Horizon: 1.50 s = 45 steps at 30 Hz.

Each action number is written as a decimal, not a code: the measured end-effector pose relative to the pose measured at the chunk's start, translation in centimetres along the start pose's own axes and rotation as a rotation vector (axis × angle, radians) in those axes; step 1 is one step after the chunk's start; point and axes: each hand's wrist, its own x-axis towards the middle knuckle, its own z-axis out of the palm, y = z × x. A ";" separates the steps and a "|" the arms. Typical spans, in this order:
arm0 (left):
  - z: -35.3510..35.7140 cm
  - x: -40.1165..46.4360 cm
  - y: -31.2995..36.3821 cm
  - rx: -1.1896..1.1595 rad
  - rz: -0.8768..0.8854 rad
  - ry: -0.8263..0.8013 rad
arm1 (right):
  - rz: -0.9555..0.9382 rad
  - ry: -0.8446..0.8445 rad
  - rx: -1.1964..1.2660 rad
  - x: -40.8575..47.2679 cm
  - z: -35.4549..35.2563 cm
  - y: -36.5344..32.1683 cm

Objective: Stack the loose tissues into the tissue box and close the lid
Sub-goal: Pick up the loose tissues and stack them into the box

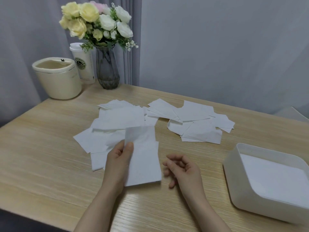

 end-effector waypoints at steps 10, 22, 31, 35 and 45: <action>-3.6 2.6 1.0 -0.103 -0.028 0.184 | -0.339 -0.030 -0.507 6.8 3.9 -0.8; -3.3 2.8 0.8 -0.094 -0.021 0.243 | -0.464 -0.281 -1.047 13.4 8.3 -0.7; -3.3 2.7 0.6 -0.081 0.004 0.272 | -0.681 -0.198 -1.231 12.7 8.0 -0.6; -3.3 2.5 0.6 -0.061 0.027 0.294 | -0.658 -0.176 -1.302 10.8 6.5 -0.9; -2.0 2.9 -0.4 0.125 0.011 0.128 | -0.377 -0.034 -1.300 3.4 1.2 -1.5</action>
